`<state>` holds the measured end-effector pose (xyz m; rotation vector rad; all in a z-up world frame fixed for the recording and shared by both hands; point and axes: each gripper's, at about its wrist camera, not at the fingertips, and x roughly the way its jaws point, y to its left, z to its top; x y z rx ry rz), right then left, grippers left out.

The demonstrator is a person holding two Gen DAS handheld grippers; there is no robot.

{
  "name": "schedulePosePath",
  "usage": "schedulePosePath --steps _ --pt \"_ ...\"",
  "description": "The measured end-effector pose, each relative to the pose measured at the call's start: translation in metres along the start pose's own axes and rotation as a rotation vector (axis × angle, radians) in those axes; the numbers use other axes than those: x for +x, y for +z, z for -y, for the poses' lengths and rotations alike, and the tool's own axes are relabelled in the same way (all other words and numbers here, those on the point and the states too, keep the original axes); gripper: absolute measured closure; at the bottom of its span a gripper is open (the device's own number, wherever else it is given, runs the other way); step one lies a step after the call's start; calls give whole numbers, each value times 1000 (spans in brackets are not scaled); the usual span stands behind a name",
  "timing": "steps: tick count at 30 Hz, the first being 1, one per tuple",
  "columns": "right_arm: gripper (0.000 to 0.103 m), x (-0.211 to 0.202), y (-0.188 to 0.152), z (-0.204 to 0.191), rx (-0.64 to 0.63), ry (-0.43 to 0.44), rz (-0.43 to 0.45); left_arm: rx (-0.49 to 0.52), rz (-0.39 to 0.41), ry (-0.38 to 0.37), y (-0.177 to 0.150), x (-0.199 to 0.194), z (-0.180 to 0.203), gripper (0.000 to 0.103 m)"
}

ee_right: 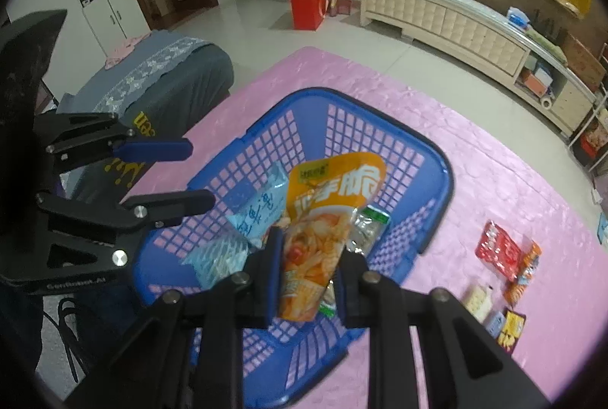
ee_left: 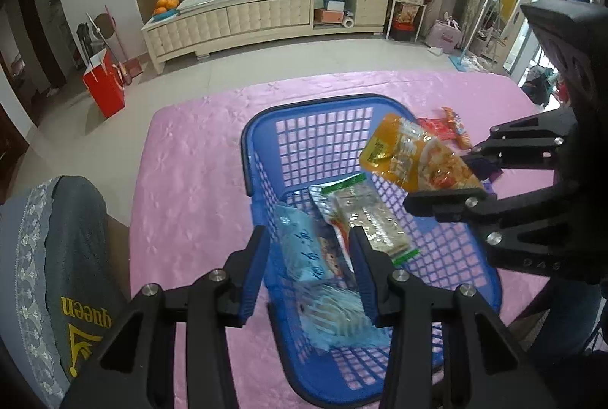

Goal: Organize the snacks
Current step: 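Open the right tool to drop the orange bag into the basket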

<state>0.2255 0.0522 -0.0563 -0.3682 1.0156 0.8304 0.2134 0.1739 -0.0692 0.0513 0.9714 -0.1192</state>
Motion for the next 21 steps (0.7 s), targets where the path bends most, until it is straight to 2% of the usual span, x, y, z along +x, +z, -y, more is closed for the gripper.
schedulePosePath --steps 3,5,8,10,12,21 --pt "75 14 7 -1 -13 15 -16 -9 -11 1 1 8 -8 61" --pt "74 22 12 0 -17 13 -16 -9 -9 8 1 11 -11 52" --pt "57 34 19 1 -29 -10 0 -22 -9 8 0 16 -17 49" --pt "35 40 19 4 -27 -42 1 -26 -11 18 0 19 -20 46" --pt "30 43 19 8 -4 -45 -3 -28 -15 22 -2 20 -20 46" --pt "27 19 11 19 59 -75 14 -29 8 15 -2 5 -6 46"
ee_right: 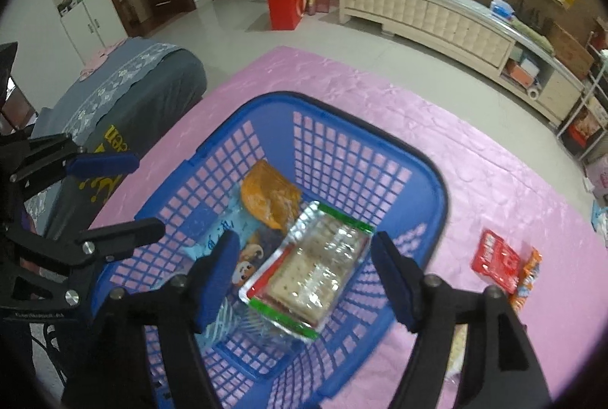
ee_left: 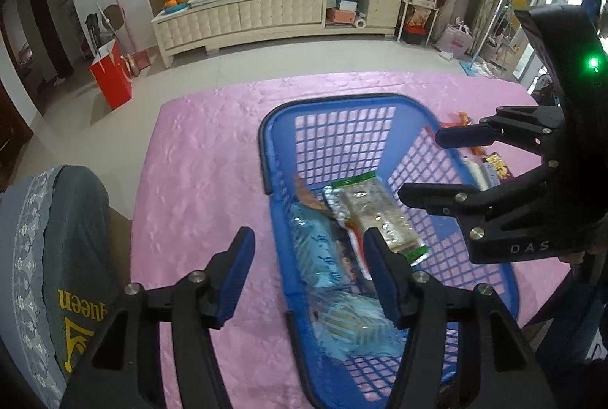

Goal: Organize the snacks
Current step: 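Open the right tool to drop the orange bag into the basket, then move both tools back over the remaining snacks on the mat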

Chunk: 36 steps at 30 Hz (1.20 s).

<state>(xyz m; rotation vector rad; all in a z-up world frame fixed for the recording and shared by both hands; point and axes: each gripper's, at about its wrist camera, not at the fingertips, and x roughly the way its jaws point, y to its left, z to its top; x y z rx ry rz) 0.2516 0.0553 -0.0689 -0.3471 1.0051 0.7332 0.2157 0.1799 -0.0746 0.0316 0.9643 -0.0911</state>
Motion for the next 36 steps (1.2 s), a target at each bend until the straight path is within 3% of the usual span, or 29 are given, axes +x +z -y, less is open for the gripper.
schedulePosePath --steps 8,20,26,36 --pt "27 -43 -18 10 45 -48 43 52 41 0 13 -29 40 46" --pt "27 -114 -57 65 174 -102 121 149 98 -41 40 -49 119 42" --pt "27 -136 -81 96 215 -137 129 194 101 -65 51 -42 168 42" --pt "27 -142 -123 154 312 -160 107 249 37 -91 61 -3 234 42"
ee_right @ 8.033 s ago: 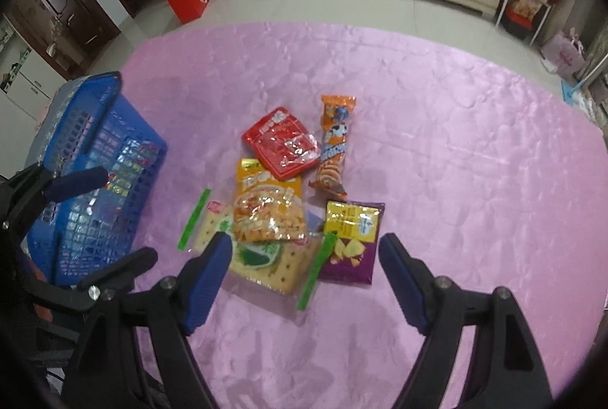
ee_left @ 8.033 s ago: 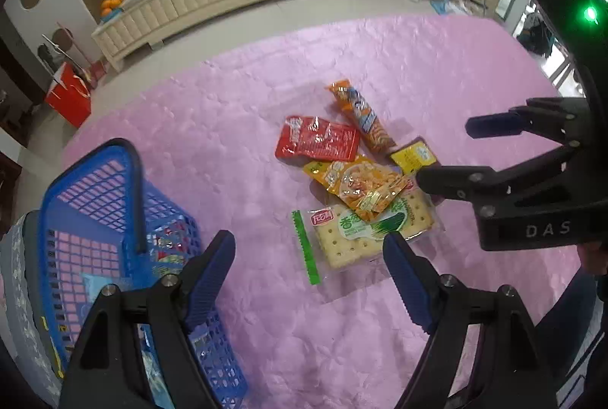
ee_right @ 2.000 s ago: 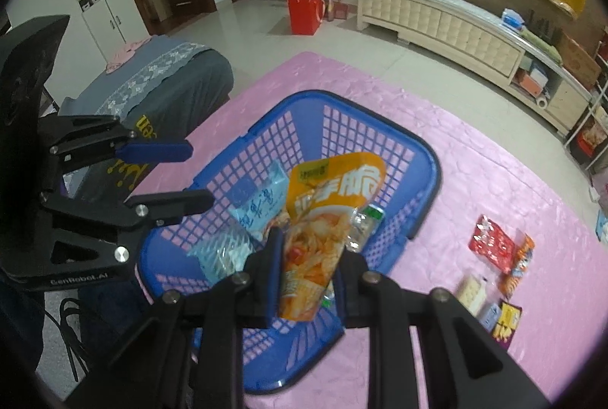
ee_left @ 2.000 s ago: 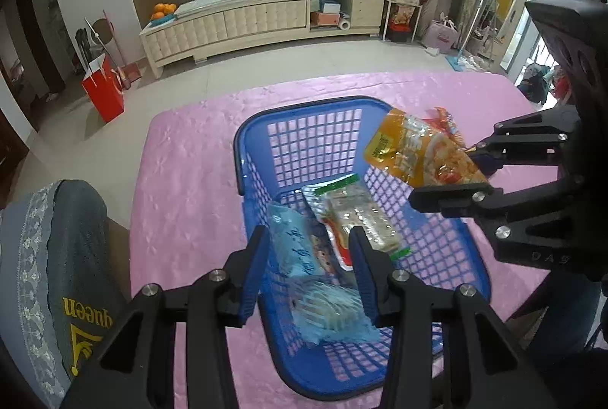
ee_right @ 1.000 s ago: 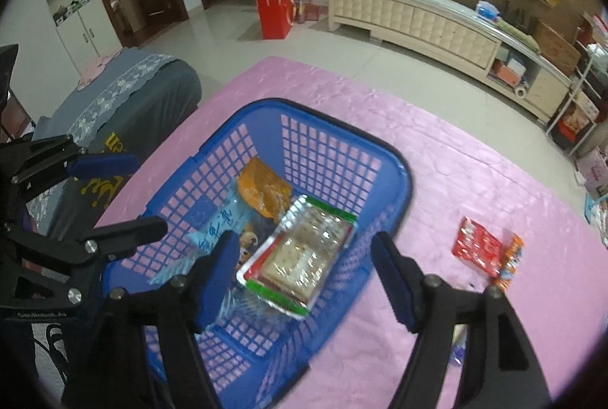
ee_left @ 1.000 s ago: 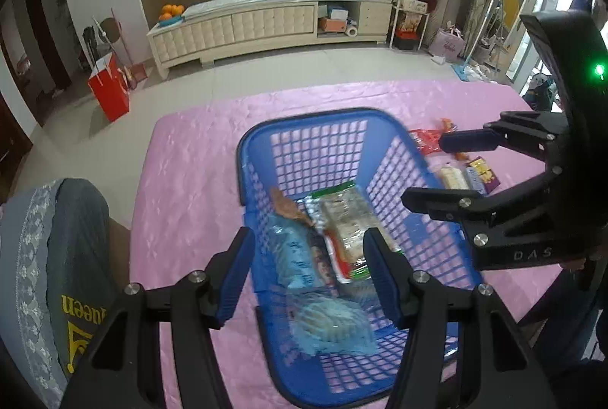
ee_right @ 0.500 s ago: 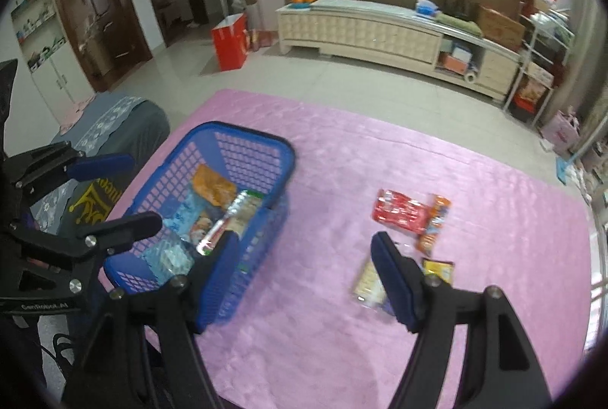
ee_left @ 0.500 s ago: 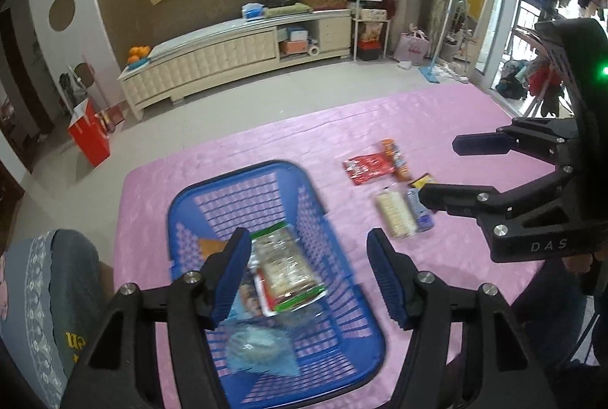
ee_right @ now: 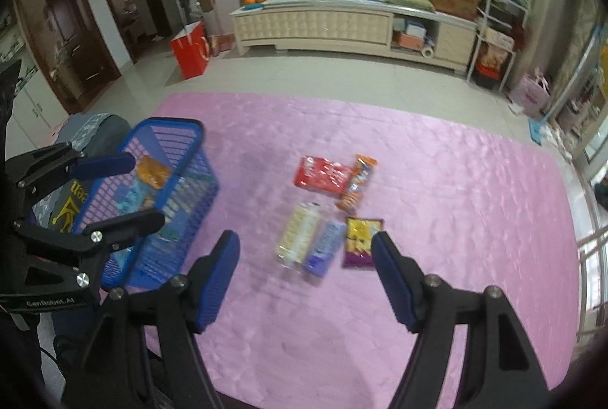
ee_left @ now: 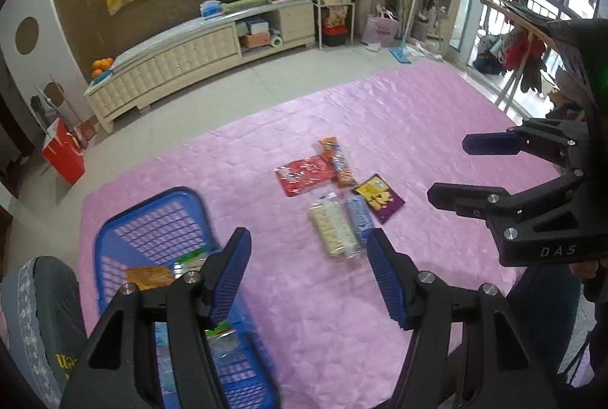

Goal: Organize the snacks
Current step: 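Move both tools back over the remaining snacks on the mat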

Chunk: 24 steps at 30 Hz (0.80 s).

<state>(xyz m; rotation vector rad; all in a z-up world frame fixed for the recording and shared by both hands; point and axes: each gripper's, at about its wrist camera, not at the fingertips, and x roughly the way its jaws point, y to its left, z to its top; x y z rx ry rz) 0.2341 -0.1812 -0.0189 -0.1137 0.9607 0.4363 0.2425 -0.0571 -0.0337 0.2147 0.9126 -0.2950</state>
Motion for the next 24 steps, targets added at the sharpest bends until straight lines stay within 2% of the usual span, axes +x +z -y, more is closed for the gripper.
schedulePosePath --steps 8,14,17,21,24 --pt "27 22 -22 43 44 -15 -58 -1 -75 22 11 52 33 42" --pt "27 49 -28 73 79 -25 -87 -78 -153 18 16 95 34 42" --pt "27 66 -30 83 83 -23 -105 -92 -197 61 14 118 36 42" --pt "27 88 -30 90 80 -21 -113 -107 -219 62 7 141 34 43" --pt "27 103 -27 91 69 -14 -121 -117 -225 90 5 159 34 45"
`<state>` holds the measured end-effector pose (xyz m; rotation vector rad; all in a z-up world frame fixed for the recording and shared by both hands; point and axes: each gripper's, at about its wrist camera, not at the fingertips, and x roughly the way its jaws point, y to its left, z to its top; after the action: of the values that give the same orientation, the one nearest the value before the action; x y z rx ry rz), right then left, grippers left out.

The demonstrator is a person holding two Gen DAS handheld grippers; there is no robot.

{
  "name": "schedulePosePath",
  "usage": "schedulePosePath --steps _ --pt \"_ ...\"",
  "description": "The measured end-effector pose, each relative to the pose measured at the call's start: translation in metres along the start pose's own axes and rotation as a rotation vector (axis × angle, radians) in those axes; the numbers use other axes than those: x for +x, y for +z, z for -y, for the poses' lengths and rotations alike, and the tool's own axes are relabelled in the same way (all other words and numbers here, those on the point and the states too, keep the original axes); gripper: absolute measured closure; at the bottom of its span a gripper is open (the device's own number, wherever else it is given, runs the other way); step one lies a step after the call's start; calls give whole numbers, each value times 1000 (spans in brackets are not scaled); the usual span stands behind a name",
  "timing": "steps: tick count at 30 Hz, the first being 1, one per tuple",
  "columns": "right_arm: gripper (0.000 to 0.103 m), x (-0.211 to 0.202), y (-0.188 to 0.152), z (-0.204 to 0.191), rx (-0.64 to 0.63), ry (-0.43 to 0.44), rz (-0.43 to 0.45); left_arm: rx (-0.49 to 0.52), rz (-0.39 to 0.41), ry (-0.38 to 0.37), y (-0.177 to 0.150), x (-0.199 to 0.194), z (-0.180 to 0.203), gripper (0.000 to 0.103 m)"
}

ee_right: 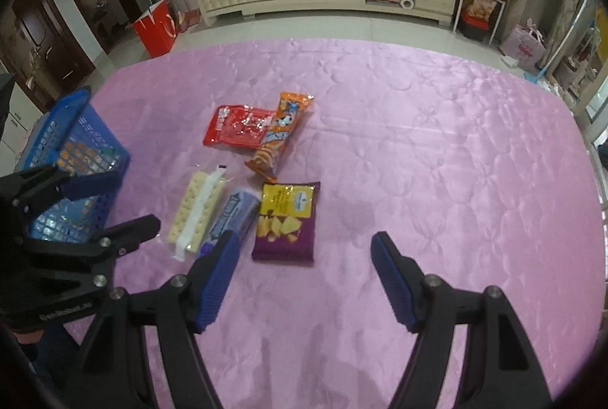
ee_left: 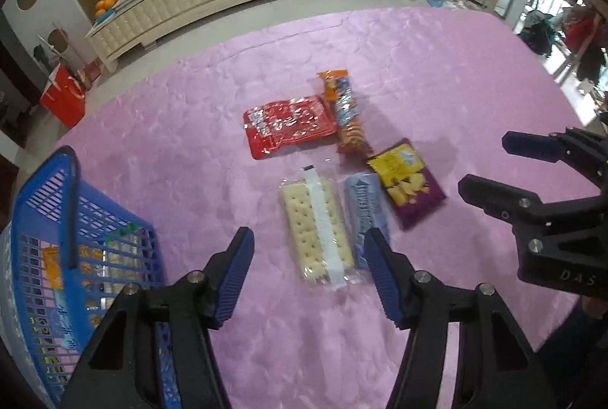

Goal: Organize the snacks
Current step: 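Move both tools back over the remaining snacks on the mat, then grasp the white cracker pack with the left tool while the right tool grasps the yellow-purple chips bag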

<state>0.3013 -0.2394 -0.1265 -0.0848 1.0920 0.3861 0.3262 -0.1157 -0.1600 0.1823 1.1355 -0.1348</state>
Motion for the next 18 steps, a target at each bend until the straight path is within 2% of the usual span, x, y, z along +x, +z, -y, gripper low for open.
schedulePosePath --steps 3,6,12,14,18 --pt "27 16 4 -2 -23 -8 -8 -23 -14 -12 2 15 -5 45" --pt "27 27 9 0 -34 -19 -4 -40 -40 -59 3 30 -8 45" --pt "27 37 10 5 -22 -9 6 11 -67 -46 3 53 -3 45" --pt "27 35 9 2 -47 -25 17 19 -68 -10 2 59 -1 45" --pt "27 38 6 0 -77 -33 14 -14 -83 -44 2 71 -5 45"
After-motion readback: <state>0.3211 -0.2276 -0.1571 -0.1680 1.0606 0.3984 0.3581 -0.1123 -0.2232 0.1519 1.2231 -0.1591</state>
